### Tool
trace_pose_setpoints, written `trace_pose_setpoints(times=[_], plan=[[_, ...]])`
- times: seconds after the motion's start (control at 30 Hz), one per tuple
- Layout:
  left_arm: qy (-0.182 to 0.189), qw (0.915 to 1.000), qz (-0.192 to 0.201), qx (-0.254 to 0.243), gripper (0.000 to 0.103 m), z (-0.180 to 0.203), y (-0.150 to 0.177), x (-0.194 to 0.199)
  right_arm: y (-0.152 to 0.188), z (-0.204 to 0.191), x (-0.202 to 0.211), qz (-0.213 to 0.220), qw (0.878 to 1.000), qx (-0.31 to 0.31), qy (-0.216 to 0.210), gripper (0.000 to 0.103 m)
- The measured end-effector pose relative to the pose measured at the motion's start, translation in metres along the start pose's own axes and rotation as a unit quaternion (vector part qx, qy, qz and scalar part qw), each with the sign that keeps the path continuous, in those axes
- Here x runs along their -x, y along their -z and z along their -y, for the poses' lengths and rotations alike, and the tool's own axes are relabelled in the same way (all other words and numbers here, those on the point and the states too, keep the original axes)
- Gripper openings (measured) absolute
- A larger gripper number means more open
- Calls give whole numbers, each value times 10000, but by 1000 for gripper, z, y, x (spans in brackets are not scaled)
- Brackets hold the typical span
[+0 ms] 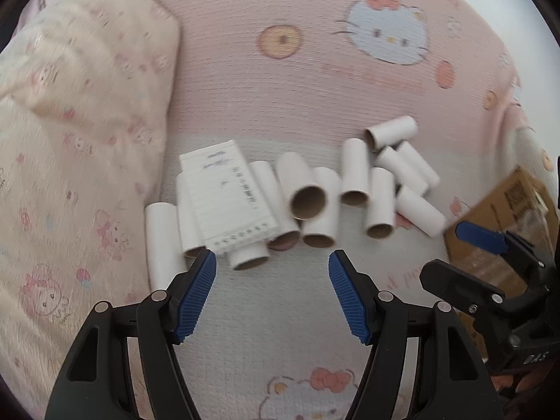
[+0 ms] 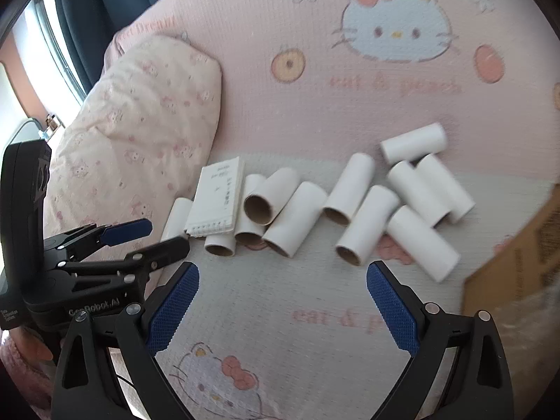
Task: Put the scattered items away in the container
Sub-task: 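Lower the right gripper onto the white notepad and close on it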
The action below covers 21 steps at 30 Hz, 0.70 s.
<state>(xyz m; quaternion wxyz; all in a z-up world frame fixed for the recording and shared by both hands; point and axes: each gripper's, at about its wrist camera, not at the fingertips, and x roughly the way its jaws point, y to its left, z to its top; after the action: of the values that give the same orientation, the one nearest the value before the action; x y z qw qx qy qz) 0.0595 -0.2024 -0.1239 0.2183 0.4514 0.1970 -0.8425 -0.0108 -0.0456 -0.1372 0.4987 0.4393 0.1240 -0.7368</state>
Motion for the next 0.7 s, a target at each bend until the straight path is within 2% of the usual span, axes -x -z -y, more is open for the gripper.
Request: trace_pose_setpoints(times=[0.2, 0.27, 0.3, 0.33, 0.37, 0.47, 0.57, 0.67, 0.7], plan=[[91, 9994, -46, 333, 71, -21, -4, -20, -10, 2, -32, -5, 9960, -579, -673, 96], [165, 9988, -48, 451, 71, -28, -6, -26, -14, 3, -41, -52, 9927, -832, -868, 88], [184, 9985, -68, 512, 71, -32, -7, -29, -15, 2, -46, -59, 9904, -908, -1036, 69], [189, 9982, -70, 572, 71, -35, -8, -32, -17, 0, -51, -83, 9884, -946, -1185, 55], [185, 9978, -46, 633, 71, -37, -9, -35, -18, -1, -61, -158, 9856, -1025, -1336, 51], [167, 9968, 15, 778, 71, -44, -13, -43, -21, -9, -84, -382, 9835, -1115, -1373, 49], [42, 9960, 28, 887, 69, -51, -14, -53, -20, -15, -99, -432, 9830, -1031, -1454, 47], [145, 9939, -69, 1087, 69, -62, -14, -66, -21, -17, -113, -452, 9828, -1147, -1376, 42], [-85, 9866, 53, 1628, 68, -65, -13, -69, -22, -17, -117, -463, 9820, -1206, -1377, 36]])
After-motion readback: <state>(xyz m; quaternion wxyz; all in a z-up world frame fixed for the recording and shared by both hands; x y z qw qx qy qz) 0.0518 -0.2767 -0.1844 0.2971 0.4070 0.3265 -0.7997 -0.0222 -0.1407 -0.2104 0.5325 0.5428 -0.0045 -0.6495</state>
